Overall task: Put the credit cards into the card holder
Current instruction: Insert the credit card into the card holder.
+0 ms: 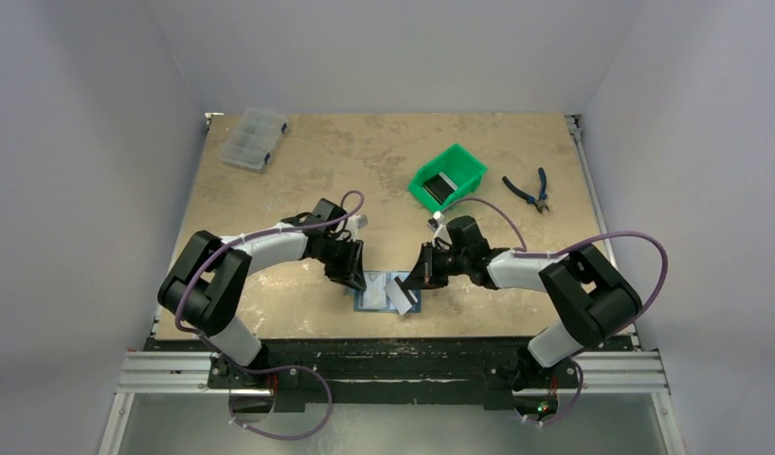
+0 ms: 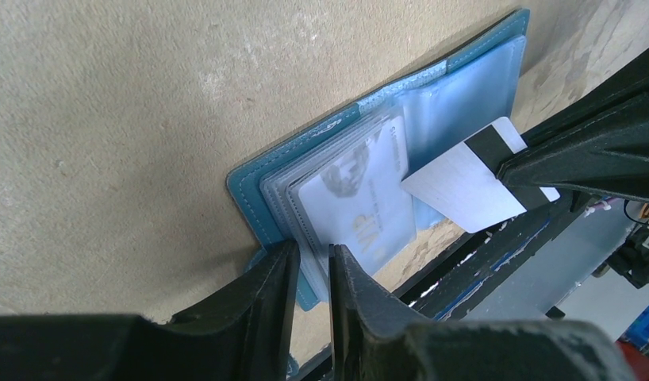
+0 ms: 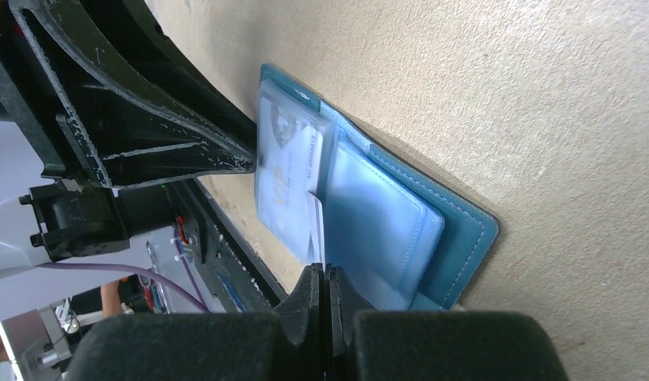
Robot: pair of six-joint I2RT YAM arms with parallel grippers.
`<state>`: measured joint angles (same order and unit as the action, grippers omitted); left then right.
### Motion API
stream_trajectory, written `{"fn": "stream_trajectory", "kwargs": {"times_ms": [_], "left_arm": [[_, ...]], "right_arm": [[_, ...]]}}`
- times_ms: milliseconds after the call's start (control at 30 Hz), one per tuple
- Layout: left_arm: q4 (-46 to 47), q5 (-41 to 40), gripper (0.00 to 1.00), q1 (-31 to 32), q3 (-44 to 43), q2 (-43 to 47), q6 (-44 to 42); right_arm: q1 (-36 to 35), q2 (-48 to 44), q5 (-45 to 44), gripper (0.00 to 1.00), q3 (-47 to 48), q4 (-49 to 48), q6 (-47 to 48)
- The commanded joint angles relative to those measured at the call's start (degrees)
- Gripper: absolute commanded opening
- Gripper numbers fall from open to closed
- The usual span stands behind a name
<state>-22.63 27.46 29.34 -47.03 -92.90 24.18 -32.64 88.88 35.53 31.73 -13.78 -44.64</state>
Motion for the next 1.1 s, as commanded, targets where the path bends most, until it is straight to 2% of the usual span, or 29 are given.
{"fn": "stream_trajectory", "kwargs": {"times_ms": [0,400,833,1067], "left_arm": [[-0.3,-4.5,0.25,0.1,-0.2,-1.9,-2.7],[0.3,-3.9,0.24,0.1,0.2,-1.8,-2.5],[0.6,-3.3,0.23,0.2,0.3,-2.2,-2.4],[0.7,-3.0,0.22,0.4,0.3,-2.2,-2.4]], "right_arm": [[-0.2,-1.0,-1.2,0.00,0.4,0.9,1.9],[-0.3,2.8,-1.0,0.00,1.0,-4.4,-0.4],[-0.5,7.5,-3.6,0.00,-0.4,-19.8,-6.9],[-1.4,8.6,-5.7,0.00,-0.4,-22.8,-6.5]]}}
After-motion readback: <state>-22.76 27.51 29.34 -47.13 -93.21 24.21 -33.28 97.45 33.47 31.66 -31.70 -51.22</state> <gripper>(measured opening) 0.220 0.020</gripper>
